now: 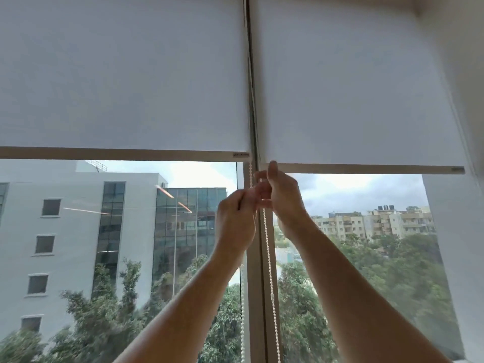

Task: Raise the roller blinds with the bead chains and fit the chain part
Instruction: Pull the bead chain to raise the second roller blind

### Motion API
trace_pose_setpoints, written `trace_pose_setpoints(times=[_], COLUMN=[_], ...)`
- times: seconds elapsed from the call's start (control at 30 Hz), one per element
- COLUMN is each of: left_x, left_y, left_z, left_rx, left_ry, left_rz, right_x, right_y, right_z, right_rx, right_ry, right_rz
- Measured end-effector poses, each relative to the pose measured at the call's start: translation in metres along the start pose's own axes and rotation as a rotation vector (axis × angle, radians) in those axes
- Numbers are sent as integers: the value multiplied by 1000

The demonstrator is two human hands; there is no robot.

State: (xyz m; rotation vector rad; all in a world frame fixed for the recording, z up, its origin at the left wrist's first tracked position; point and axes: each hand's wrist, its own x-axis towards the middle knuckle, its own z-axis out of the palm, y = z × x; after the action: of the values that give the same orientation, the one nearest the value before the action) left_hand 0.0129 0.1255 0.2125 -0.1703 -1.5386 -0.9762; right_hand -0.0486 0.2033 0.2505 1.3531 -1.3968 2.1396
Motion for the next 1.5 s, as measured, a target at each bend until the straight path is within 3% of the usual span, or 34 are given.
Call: trace_pose_setpoints(times=[0.27,0.5,0.67,0.93,1.1,1.2,1.33,1.5], left_x=[-37,-18,34,73,72,70,43,-4], left_y=[-12,-7,24,82,81,88,84,50], left_z=[3,-23,-26,-2,-2,-6,-5,-6], left_rx=[-89,-90,-295,-270,-98,-33,-62,-94], left_ry=[-90,-293,-141,-95,18,65,42,16], left_rz=[1,-43,-251,-181,-50,5,40,40], right_x=[49,38,7,-34,-28,-10,25,45], right_y=[-56,-44,-9,39,24,2,-47,-94], right_z=[34,35,37,32,17,11,13,27], right_rx=[149,-66,-183,-166,-85,60,166,229], right_ry=[25,115,121,28,-85,-9,28,-79], right_rz=[72,-179,-217,-297,-198,-105,-24,11])
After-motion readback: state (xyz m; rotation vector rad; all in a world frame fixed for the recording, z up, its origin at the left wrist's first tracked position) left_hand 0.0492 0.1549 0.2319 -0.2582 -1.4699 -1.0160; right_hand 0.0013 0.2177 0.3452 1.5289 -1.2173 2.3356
